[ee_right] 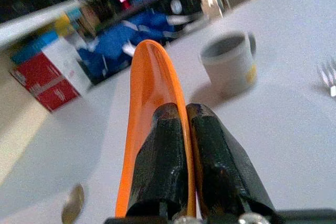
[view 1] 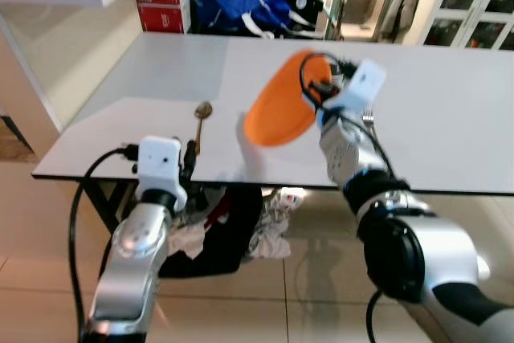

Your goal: Setting the table

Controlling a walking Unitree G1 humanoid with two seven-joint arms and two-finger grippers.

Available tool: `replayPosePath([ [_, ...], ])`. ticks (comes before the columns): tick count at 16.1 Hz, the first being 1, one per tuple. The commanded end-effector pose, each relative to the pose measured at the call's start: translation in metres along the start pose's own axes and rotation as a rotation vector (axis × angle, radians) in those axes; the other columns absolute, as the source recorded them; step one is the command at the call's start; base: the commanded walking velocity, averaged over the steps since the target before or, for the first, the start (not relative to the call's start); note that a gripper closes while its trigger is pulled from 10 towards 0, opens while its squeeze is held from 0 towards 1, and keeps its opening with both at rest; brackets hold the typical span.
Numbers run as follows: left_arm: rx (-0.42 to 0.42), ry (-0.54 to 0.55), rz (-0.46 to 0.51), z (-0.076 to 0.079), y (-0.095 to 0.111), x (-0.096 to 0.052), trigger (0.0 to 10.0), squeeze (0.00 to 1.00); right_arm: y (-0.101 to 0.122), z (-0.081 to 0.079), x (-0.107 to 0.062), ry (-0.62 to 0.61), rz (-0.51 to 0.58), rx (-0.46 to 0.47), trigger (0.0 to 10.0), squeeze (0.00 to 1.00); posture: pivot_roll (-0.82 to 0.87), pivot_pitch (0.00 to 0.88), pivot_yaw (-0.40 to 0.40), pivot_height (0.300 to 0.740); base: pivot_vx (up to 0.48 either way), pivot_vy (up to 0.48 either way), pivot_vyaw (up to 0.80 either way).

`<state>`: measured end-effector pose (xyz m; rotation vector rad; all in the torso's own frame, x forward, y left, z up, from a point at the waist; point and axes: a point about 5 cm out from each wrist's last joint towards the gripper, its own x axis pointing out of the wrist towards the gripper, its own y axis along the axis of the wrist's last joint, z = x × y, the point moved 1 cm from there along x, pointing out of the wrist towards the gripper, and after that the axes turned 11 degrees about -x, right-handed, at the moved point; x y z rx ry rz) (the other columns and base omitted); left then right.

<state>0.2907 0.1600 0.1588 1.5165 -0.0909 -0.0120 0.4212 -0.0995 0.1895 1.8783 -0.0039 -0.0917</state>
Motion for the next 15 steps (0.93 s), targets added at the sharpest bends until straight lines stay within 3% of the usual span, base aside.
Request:
replayPosePath([
  [1,0.017,0.006,-0.005,-0.003,0.003,-0.006,10.0,0.00,-0.007,0.001,-0.001,-0.013,-0.027,0.053,10.0,0.00,0.16,0.010,-0.014,0.740,0.000,0.000,0.00],
  [5,0.021,0.021,-0.025,-0.007,0.004,-0.016,10.0,0.00,-0.033,0.011,-0.008,-0.052,-0.099,0.056,10.0,0.00,0.18,0.035,-0.012,0.740,0.000,0.000,0.00],
  [8,0.026,0.030,-0.042,-0.009,0.004,-0.021,10.0,0.00,-0.042,0.022,-0.011,-0.083,-0.093,-0.053,10.0,0.00,0.19,0.053,-0.008,0.740,0.000,0.000,0.00],
  [11,0.033,0.030,-0.059,-0.010,0.004,-0.024,10.0,0.00,-0.048,0.038,-0.015,-0.151,-0.087,-0.220,10.0,0.00,0.18,0.060,0.000,0.740,0.000,0.000,0.00],
  [15,0.044,0.026,-0.064,-0.008,0.006,-0.023,10.0,0.00,-0.055,0.042,-0.017,-0.165,-0.111,-0.242,10.0,0.00,0.18,0.064,0.002,0.740,0.000,0.000,0.00],
])
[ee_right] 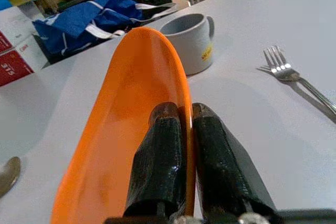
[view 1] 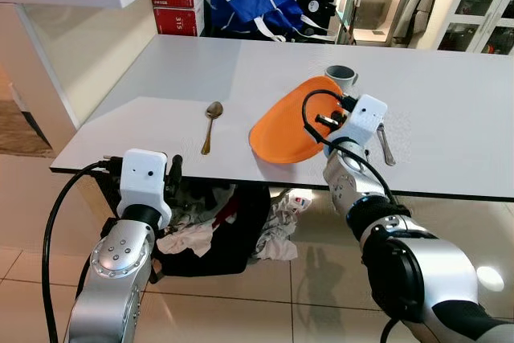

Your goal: Setting the table

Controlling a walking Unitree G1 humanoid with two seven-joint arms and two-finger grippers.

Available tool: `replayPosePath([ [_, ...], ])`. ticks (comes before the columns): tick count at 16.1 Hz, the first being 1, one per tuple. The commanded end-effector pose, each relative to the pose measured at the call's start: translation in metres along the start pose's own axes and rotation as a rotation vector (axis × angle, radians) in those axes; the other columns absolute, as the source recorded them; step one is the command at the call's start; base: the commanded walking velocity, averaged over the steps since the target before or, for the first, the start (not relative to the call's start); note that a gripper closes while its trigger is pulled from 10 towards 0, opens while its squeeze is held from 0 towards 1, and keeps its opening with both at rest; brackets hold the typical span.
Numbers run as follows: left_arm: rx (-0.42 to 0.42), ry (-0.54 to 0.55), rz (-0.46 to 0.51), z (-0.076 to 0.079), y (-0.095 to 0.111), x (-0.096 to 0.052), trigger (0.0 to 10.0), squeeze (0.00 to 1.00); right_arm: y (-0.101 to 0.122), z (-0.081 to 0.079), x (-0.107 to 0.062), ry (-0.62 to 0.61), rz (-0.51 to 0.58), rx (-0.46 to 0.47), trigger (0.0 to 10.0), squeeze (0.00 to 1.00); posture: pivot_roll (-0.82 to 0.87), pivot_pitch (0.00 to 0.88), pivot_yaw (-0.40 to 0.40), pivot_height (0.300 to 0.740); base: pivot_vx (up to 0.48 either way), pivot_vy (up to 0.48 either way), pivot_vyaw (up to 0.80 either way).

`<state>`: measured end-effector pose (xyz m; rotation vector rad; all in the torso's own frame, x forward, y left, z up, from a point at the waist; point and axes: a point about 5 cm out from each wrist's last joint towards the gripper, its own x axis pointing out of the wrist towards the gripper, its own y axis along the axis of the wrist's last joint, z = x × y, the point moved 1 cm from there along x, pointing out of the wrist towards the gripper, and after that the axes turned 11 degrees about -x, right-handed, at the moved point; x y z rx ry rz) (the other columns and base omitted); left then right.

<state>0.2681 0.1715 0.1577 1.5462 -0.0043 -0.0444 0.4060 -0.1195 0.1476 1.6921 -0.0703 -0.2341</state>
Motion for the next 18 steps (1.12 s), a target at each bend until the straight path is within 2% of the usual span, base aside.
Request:
replayPosePath([
  [1,0.015,-0.009,0.014,0.001,0.005,-0.001,10.0,0.00,-0.024,0.006,-0.005,-0.015,-0.089,-0.078,10.0,0.00,0.18,0.065,0.002,0.740,0.000,0.000,0.00],
  [8,0.013,-0.017,0.014,0.002,0.007,0.001,10.0,0.00,-0.042,-0.009,-0.014,0.065,-0.144,-0.125,10.0,0.00,0.18,0.054,0.006,0.740,0.396,0.271,0.00],
  [10,0.014,-0.019,0.014,0.003,0.006,0.002,10.0,0.00,-0.053,-0.012,-0.018,0.083,-0.171,-0.155,10.0,0.00,0.17,0.049,0.009,0.740,0.131,0.000,0.00],
  [14,0.008,-0.015,0.016,0.002,0.007,0.002,10.0,0.00,-0.063,-0.006,-0.022,0.072,-0.198,-0.176,10.0,0.00,0.17,0.046,0.010,0.740,0.000,0.000,0.00],
  [18,0.006,-0.014,0.015,0.002,0.008,0.001,10.0,0.00,-0.077,0.005,-0.027,0.055,-0.229,-0.239,10.0,0.00,0.18,0.054,0.014,0.740,0.000,0.000,0.00],
])
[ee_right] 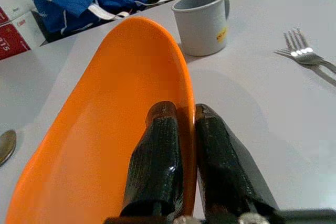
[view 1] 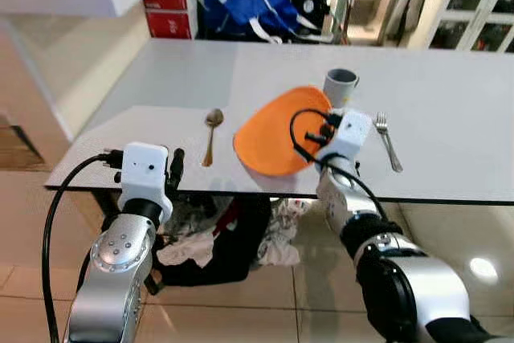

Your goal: Setting the table

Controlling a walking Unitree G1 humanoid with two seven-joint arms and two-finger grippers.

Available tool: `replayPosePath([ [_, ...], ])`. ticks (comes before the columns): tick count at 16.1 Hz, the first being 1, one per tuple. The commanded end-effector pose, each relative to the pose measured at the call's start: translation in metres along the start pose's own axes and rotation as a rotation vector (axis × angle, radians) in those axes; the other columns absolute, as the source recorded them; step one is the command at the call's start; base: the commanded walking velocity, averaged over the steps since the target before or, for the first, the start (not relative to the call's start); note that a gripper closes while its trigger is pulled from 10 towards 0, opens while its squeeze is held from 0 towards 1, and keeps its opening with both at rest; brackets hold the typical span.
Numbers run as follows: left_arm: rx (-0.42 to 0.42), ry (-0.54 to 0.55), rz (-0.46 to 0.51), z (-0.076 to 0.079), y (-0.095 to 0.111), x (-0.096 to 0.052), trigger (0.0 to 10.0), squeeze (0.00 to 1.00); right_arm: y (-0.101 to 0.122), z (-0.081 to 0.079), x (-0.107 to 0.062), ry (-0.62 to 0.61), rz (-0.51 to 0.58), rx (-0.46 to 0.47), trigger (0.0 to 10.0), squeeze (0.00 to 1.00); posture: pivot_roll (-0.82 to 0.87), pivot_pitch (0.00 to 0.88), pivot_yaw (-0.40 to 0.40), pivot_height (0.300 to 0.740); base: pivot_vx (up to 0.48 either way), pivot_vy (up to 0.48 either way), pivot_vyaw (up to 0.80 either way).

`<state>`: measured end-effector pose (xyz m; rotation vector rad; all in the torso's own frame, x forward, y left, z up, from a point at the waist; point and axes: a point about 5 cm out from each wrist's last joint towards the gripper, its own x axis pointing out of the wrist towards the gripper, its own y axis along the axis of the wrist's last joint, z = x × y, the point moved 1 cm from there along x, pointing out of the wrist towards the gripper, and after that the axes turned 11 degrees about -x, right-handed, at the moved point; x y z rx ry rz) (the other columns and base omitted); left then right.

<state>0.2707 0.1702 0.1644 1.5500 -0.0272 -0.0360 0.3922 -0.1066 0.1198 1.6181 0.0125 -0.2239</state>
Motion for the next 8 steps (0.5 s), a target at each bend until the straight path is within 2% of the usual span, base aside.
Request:
replayPosePath([
  [1,0.002,-0.005,-0.004,0.000,0.001,-0.002,10.0,0.00,-0.048,0.007,-0.012,0.009,-0.189,-0.153,10.0,0.00,0.18,0.054,0.014,0.740,0.000,0.000,0.00],
  [3,0.019,-0.008,-0.014,-0.003,0.003,-0.007,10.0,0.00,-0.056,0.008,-0.015,0.013,-0.224,-0.164,10.0,0.00,0.22,0.087,0.028,0.740,0.000,0.000,0.00],
  [8,0.044,0.020,-0.024,-0.009,0.004,-0.009,10.0,0.00,-0.070,0.008,-0.021,0.019,-0.263,-0.184,10.0,0.00,0.22,0.101,0.021,0.740,0.000,0.000,0.00],
])
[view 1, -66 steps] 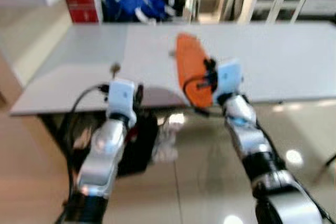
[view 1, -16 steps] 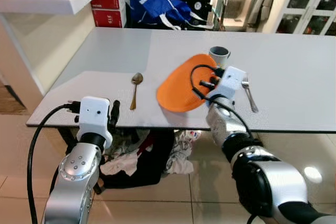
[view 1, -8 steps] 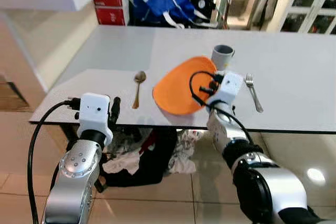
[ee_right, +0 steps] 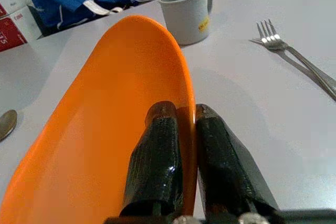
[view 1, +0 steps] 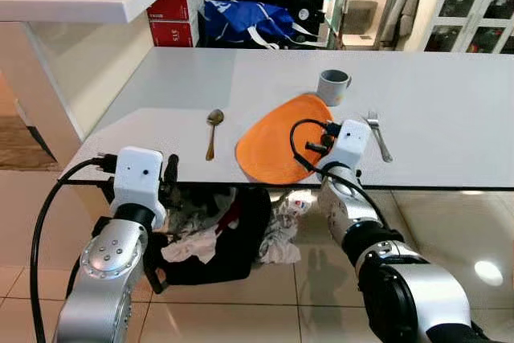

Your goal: Setting the table

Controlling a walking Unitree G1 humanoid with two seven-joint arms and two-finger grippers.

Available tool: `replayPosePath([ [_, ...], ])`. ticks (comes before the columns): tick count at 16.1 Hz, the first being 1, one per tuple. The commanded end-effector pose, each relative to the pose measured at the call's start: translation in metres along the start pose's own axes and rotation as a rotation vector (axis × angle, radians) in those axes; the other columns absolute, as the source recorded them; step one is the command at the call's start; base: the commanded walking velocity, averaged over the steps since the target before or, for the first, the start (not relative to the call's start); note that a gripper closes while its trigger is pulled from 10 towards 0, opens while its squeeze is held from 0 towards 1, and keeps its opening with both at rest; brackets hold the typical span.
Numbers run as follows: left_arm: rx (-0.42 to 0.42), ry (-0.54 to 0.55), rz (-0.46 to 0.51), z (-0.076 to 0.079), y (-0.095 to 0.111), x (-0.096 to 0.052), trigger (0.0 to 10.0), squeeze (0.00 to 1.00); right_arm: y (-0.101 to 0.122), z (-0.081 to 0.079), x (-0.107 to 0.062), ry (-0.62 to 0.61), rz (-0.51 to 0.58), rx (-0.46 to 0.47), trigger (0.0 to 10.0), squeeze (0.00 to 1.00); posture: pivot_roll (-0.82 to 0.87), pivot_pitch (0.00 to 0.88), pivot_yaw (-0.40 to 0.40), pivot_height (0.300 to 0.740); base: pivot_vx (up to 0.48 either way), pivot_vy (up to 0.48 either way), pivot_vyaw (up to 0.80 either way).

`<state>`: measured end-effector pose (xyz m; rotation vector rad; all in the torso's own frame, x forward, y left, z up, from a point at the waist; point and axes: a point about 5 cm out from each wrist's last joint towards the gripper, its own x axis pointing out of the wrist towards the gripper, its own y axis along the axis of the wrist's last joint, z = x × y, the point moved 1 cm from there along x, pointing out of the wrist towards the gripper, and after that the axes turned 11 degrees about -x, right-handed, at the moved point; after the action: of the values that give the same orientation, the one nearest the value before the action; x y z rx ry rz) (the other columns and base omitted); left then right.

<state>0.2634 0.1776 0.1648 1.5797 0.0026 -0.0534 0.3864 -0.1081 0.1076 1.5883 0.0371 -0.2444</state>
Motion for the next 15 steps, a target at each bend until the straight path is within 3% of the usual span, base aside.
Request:
replayPosePath([
  [1,0.006,0.014,0.011,-0.002,0.004,-0.001,10.0,0.00,-0.059,0.004,-0.017,0.024,-0.235,-0.157,10.0,0.00,0.22,0.103,0.020,0.740,0.000,0.000,0.00],
  [5,-0.013,0.010,0.015,0.001,0.004,0.000,10.0,0.00,-0.038,-0.008,-0.012,0.073,-0.122,-0.170,10.0,0.00,0.21,0.106,0.009,0.740,0.289,0.283,0.00],
  [7,-0.020,0.010,0.014,0.002,0.002,0.003,10.0,0.00,0.052,-0.023,-0.003,0.088,0.333,-0.260,10.0,0.00,0.17,0.088,-0.001,0.740,0.296,0.379,0.00],
  [9,-0.033,0.005,0.027,0.005,0.002,0.009,10.0,0.00,0.103,-0.016,-0.006,0.044,0.541,-0.238,10.0,0.00,0.13,0.064,-0.009,0.740,0.296,0.379,0.00],
  [10,-0.040,-0.003,0.034,0.008,0.002,0.013,10.0,0.00,0.125,-0.011,-0.010,0.017,0.641,-0.252,10.0,0.00,0.11,0.053,-0.012,0.740,0.296,0.379,0.00],
  [11,-0.042,-0.007,0.037,0.009,0.002,0.014,10.0,0.00,0.133,-0.009,-0.012,0.006,0.680,-0.265,10.0,0.00,0.11,0.053,-0.012,0.740,0.296,0.379,0.00],
  [13,-0.038,-0.038,0.061,0.018,0.005,0.022,10.0,0.00,0.175,0.004,-0.030,-0.097,0.898,-0.287,10.0,0.00,0.09,0.022,-0.016,0.740,0.309,0.366,0.00],
  [15,-0.032,-0.058,0.067,0.021,0.005,0.025,10.0,0.00,0.186,0.021,-0.041,-0.229,0.979,-0.332,10.0,0.00,0.08,0.013,-0.015,0.740,0.345,0.334,0.00],
])
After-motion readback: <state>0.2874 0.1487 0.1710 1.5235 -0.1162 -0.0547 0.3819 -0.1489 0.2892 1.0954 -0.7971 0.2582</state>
